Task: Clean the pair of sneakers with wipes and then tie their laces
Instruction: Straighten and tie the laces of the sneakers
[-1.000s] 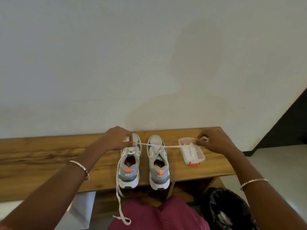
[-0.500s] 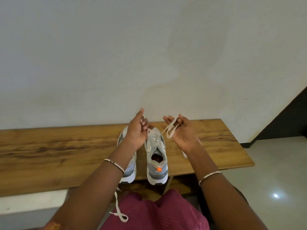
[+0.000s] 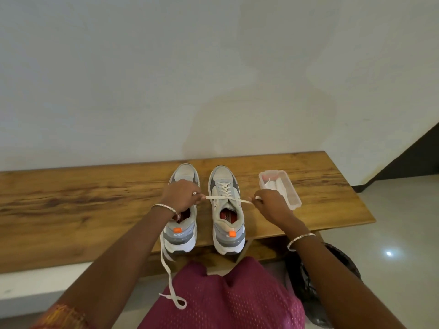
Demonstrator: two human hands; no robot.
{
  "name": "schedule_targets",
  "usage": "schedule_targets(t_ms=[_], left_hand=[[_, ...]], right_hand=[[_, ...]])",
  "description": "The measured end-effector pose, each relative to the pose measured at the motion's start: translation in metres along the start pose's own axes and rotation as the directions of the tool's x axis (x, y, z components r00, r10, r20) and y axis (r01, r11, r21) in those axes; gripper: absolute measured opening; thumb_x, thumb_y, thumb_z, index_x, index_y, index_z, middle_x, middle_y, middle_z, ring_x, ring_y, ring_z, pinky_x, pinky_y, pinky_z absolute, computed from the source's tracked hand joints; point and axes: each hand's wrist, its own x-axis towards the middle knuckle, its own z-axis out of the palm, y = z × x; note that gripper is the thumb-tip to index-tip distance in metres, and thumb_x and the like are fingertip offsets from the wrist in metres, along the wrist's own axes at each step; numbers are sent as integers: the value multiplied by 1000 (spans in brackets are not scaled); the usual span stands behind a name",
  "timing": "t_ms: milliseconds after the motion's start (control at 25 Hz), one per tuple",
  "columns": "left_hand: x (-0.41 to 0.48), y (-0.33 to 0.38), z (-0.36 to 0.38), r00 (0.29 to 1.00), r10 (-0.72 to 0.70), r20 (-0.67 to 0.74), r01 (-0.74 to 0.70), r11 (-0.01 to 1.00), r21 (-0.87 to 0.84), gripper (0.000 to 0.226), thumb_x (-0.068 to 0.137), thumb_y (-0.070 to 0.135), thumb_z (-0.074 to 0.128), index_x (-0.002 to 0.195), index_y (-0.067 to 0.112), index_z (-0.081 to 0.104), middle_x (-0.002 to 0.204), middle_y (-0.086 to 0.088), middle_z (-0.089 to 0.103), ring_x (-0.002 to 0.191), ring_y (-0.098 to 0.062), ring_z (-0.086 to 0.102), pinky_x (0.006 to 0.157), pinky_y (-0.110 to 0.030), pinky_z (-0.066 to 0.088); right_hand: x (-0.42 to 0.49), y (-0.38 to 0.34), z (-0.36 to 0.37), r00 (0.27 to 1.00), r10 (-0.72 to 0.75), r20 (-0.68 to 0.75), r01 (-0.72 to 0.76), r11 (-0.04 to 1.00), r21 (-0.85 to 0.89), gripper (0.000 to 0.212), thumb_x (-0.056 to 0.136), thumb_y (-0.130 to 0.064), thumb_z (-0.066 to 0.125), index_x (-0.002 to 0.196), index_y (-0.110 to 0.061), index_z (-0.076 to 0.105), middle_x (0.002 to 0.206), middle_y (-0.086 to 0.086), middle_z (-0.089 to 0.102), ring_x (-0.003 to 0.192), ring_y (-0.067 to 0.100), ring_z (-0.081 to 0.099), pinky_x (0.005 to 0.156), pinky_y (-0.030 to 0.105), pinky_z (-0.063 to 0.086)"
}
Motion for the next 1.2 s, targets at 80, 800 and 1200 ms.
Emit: schedule_targets(t_ms=[80, 800, 1200], left_hand=[[1, 7, 3, 999, -39, 5, 39, 997, 65, 32, 98, 44, 54, 81, 25, 75, 85, 6, 66, 81, -16, 61, 63, -28, 41], [10, 66, 18, 980, -167, -108, 148, 974, -169, 12, 91, 38, 68, 95, 29, 75, 101, 7, 75, 102, -20, 65, 98, -41, 42], [5, 76, 35, 948, -267, -171, 236, 955, -183, 9, 96, 22, 60, 99, 19, 69, 95, -8, 71, 86, -28, 66, 69, -34, 51]], right_hand=[[-3, 1, 6, 999, 23, -24, -23, 1000, -4, 29, 98, -29, 58, 71, -19, 56, 67, -5, 53, 63, 13, 51, 55, 22, 32], [2, -44, 27, 957, 290, -19, -282, 942, 181, 19, 85, -51, 71, 95, -36, 73, 90, -16, 71, 95, 10, 62, 85, 37, 36], [3, -49, 27, 977, 211, -31, -202, 963, 178, 12, 91, -26, 68, 91, -15, 65, 91, 3, 71, 84, 19, 63, 73, 32, 52]])
